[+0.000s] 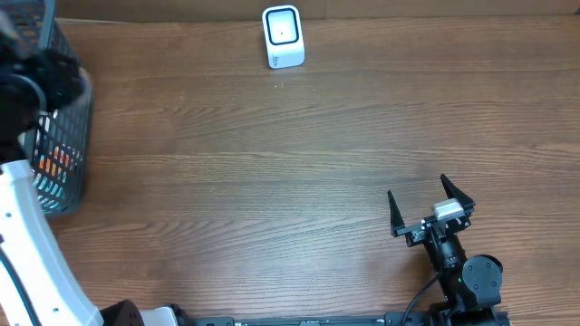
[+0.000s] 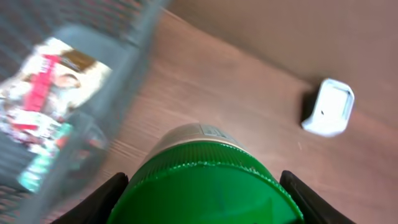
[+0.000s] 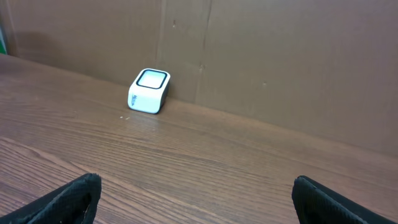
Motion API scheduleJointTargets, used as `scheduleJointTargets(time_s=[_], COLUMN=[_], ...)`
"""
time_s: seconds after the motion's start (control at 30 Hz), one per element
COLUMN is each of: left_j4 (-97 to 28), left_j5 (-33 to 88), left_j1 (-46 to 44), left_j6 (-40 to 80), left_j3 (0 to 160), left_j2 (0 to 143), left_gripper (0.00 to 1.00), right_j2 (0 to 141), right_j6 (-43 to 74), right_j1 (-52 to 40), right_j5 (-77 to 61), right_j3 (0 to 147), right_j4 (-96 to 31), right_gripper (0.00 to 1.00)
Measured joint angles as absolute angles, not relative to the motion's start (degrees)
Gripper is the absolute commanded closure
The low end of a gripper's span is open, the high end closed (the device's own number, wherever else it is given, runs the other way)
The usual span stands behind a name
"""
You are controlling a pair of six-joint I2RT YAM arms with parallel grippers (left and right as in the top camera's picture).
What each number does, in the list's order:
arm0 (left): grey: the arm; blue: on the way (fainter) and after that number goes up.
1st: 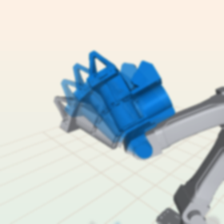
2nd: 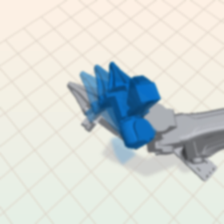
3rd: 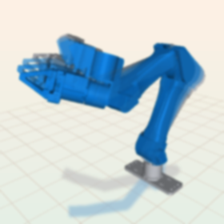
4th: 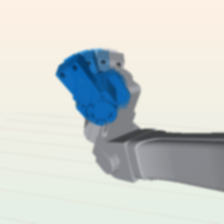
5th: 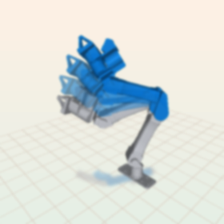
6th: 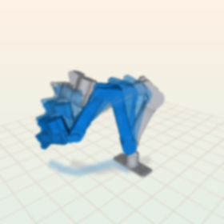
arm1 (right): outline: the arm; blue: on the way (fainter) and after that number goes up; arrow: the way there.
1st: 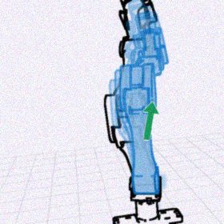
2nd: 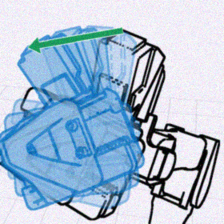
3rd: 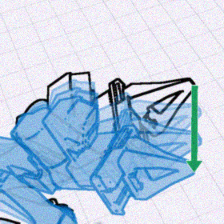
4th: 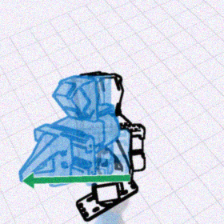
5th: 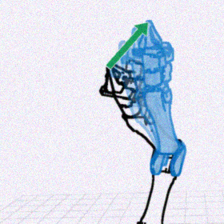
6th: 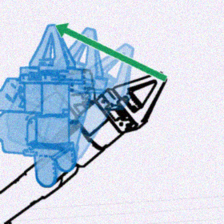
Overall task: Scan the item barcode
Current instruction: 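Lift the jar out and carry it toward the white scanner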
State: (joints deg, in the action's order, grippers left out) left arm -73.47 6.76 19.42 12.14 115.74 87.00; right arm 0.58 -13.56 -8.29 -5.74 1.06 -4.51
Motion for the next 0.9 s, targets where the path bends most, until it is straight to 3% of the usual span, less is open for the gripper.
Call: scheduleJointTargets(time_s=[0.33,0.7,0.9], left_j4=[-77.1,-78.7,-79.0], left_j5=[5.5,-5.3,-7.7], left_j1=[-0.1,-26.7,-36.9], left_j6=[18.1,30.6,35.5], left_j3=[115.7,115.7,115.8], left_j2=[87.0,87.2,94.3], left_gripper=[0.65,0.65,0.64], right_j2=[0.6,0.6,0.6], right_j6=[-13.5,-13.5,-13.5], right_j1=[-8.3,-8.3,-8.3], right_j5=[-5.7,-5.7,-5.7], right_j3=[1.1,1.1,1.1], right_j4=[-4.5,-4.5,-4.5], right_gripper=[0.00,0.00,0.00])
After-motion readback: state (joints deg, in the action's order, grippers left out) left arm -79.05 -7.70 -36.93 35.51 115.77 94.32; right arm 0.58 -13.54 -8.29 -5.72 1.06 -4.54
